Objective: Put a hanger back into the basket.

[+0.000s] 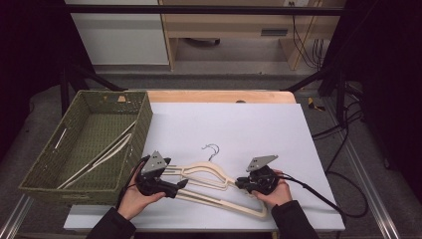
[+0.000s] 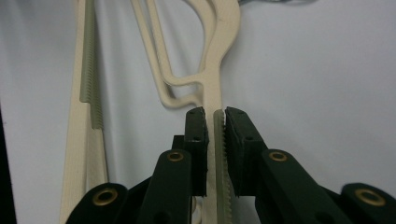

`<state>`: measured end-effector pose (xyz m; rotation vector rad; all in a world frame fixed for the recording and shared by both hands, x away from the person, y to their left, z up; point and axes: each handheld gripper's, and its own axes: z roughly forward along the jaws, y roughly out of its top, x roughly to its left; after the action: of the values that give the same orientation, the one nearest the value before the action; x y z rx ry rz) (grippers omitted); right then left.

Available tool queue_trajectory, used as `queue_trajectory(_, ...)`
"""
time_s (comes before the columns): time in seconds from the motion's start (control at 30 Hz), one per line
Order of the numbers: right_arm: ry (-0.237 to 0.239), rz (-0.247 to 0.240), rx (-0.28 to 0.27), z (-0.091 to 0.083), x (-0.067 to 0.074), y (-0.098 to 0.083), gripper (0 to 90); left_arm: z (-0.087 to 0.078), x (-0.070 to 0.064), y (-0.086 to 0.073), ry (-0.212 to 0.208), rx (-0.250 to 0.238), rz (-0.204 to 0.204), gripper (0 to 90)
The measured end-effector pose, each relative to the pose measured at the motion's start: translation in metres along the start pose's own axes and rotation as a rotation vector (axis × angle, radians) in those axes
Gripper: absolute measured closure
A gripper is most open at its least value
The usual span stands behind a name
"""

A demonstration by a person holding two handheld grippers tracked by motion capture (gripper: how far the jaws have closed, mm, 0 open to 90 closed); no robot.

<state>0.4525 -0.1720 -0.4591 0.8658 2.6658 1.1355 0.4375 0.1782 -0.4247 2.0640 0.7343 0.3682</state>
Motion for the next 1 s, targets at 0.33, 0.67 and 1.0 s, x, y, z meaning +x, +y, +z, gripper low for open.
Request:
queue_trajectory(0.33,-0.015,-0.013,-0.024,-0.009,0.005,0.005,80.0,0.012,0.002,0.012,-0.010,0.009,0.004,8.5)
queue_trajectory(0.67,-0.030,-0.038,-0.045,-0.016,0.008,0.008,80.0,0.056,0.012,0.029,-0.007,0.128,0.024,19.2)
queue_trajectory(1.0,-0.036,-0.046,-0.065,-0.022,0.013,0.011,80.0,0.084,0.027,0.028,-0.046,0.214,0.037,33.8)
